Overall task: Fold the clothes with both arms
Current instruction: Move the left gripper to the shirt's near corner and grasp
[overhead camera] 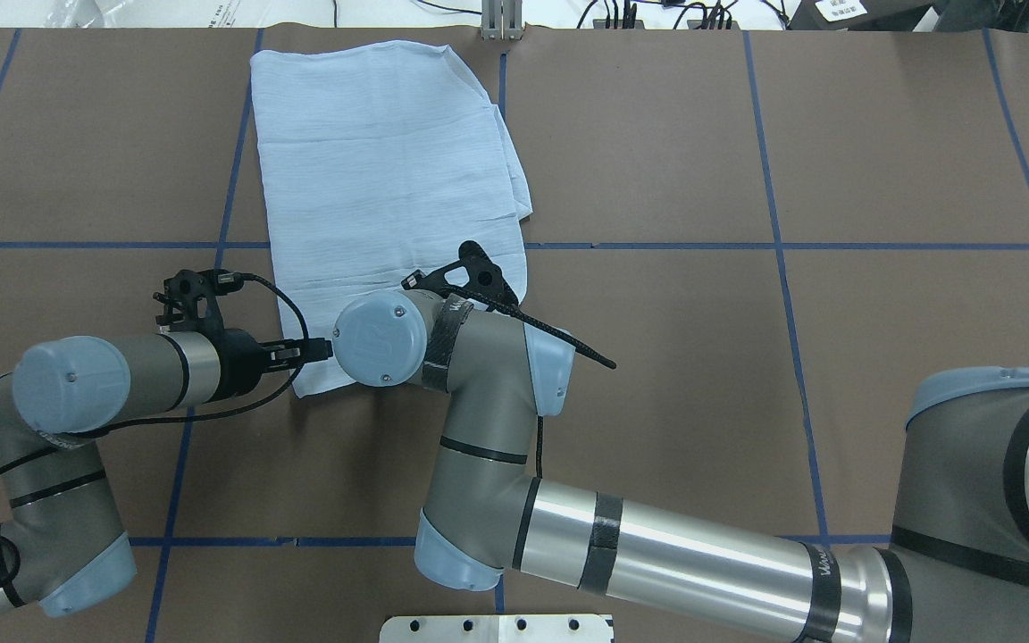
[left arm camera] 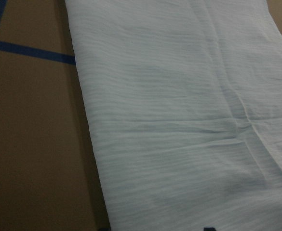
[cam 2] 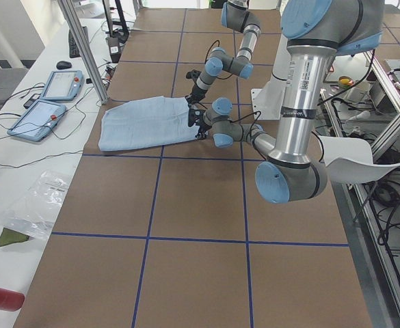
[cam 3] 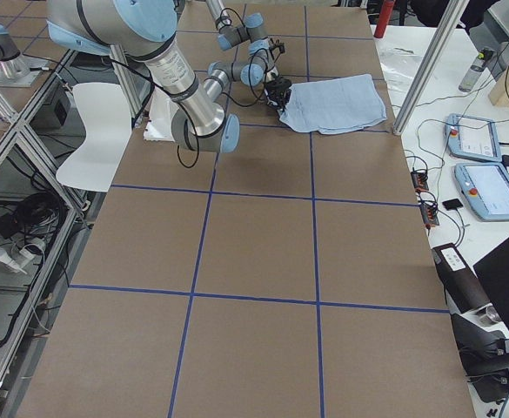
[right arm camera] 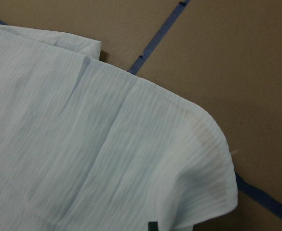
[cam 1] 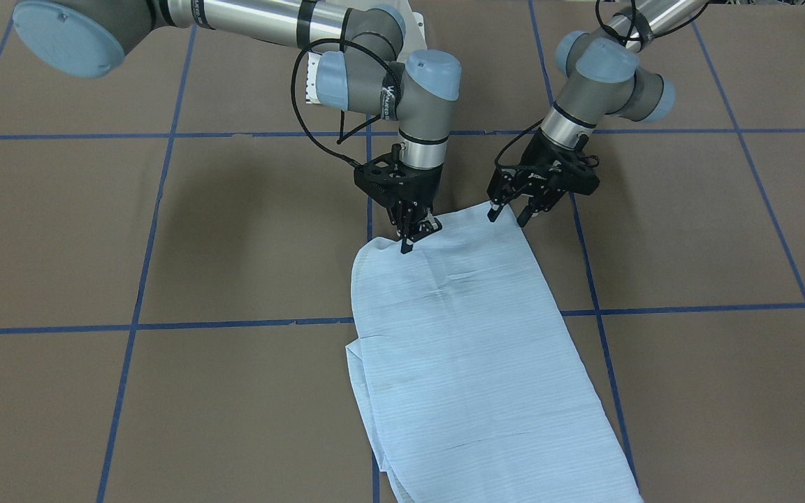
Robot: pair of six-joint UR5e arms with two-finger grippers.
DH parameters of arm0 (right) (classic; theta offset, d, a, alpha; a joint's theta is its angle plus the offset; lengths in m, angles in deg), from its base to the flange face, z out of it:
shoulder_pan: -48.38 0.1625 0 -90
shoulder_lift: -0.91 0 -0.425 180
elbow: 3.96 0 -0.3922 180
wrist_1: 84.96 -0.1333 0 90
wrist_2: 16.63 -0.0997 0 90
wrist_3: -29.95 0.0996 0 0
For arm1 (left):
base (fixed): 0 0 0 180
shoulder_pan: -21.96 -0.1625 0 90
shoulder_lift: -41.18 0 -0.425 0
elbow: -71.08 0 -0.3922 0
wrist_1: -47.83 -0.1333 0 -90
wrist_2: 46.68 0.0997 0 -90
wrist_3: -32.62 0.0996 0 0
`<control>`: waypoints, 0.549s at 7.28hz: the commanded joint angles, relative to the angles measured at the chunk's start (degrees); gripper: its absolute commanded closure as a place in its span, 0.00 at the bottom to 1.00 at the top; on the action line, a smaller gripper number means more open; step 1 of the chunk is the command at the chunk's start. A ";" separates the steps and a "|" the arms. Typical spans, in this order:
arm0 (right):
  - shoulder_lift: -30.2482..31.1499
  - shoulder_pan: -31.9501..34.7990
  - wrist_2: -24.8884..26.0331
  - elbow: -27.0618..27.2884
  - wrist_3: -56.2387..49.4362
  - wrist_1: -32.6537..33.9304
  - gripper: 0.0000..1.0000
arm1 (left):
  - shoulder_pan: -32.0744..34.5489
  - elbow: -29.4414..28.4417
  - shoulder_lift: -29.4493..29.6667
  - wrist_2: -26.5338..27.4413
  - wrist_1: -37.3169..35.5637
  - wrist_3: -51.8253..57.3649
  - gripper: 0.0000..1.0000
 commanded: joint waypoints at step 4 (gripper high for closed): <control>0.10 0.00 0.00 0.02 -0.01 0.00 1.00 | -2.24 6.77 0.83 -0.25 -12.61 -0.07 0.29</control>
